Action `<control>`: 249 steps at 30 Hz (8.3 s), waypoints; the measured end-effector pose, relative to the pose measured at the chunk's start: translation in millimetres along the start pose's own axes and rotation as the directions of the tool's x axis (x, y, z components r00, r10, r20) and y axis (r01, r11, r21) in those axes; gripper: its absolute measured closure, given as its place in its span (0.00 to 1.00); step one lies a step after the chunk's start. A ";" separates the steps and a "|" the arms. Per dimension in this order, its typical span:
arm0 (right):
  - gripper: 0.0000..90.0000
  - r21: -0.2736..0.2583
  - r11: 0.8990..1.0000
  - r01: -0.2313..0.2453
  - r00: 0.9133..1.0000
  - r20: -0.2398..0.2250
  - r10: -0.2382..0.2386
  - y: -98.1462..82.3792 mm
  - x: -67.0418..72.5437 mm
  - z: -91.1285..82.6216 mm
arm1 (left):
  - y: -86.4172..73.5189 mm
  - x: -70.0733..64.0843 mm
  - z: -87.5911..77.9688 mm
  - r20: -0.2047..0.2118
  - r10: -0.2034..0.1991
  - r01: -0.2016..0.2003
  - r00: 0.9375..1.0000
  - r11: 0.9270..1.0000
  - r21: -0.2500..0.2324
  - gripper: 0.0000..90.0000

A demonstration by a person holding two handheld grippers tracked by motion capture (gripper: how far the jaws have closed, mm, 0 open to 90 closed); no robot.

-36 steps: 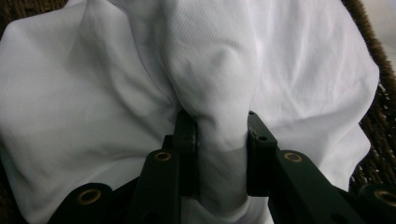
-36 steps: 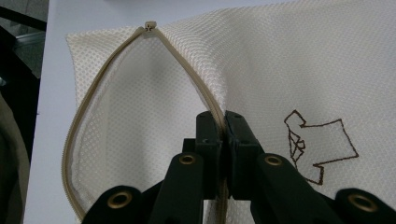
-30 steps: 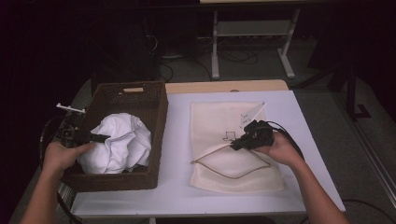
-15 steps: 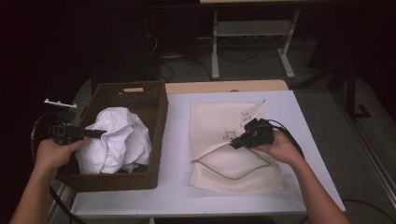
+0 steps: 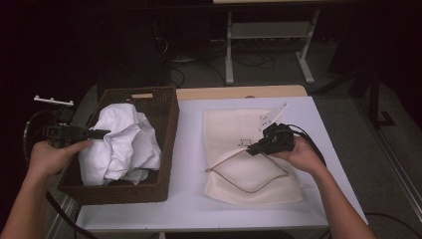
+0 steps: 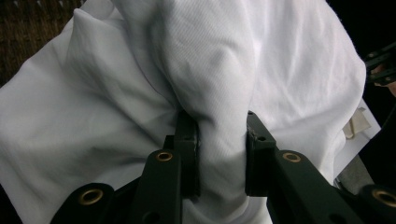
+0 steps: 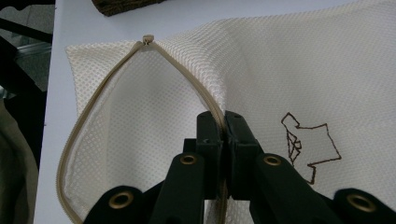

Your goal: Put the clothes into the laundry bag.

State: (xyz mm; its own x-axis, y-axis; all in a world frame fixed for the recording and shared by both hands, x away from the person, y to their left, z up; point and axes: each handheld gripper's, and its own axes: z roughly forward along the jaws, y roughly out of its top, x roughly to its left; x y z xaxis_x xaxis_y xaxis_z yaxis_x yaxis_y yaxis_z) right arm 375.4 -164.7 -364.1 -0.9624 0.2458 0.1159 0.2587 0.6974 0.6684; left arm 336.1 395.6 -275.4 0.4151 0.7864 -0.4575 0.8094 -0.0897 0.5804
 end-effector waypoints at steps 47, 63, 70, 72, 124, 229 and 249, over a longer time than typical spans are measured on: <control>0.95 -0.018 0.999 -0.039 0.999 0.032 0.040 16.0 -25.0 -12.9 | 59.6 -98.1 -20.8 0.140 0.171 -0.167 0.975 0.985 -0.040 0.80; 0.95 -0.018 0.998 -0.058 0.997 0.052 0.059 9.7 -29.5 -20.7 | 96.2 -166.8 -12.9 0.172 0.278 -0.276 0.945 0.961 -0.033 0.80; 0.95 -0.038 0.997 -0.066 0.996 0.060 0.068 4.9 -26.7 -21.8 | 106.8 -185.4 -8.5 0.165 0.293 -0.296 0.942 0.955 -0.007 0.80; 0.95 -0.034 0.997 -0.063 0.996 0.062 0.065 2.4 -24.9 -20.1 | 110.7 -192.2 -5.7 0.171 0.295 -0.299 0.940 0.954 -0.001 0.80; 0.95 -0.040 0.997 -0.069 0.995 0.068 0.071 -1.1 -30.8 -20.8 | 149.2 -347.4 32.0 0.401 0.444 -0.457 0.801 0.887 -0.069 0.80; 0.96 0.058 0.998 -0.027 1.000 -0.001 0.028 27.4 -1.5 -3.1 | -16.3 -190.8 300.5 0.263 0.016 -0.095 0.965 0.953 0.288 0.79; 0.96 0.006 0.995 -0.103 0.994 -0.018 0.104 -0.5 -7.6 -4.8 | -18.1 -209.3 285.7 0.244 0.041 -0.104 0.969 0.962 0.253 0.69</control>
State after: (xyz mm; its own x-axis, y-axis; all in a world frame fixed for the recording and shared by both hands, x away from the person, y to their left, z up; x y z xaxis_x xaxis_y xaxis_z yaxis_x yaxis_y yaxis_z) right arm 382.2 -170.1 -361.8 -0.9317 0.3046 0.1978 0.3574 0.6721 0.6485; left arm 353.2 58.0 -382.6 0.5365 0.6094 -0.5838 0.8404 -0.3226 0.4355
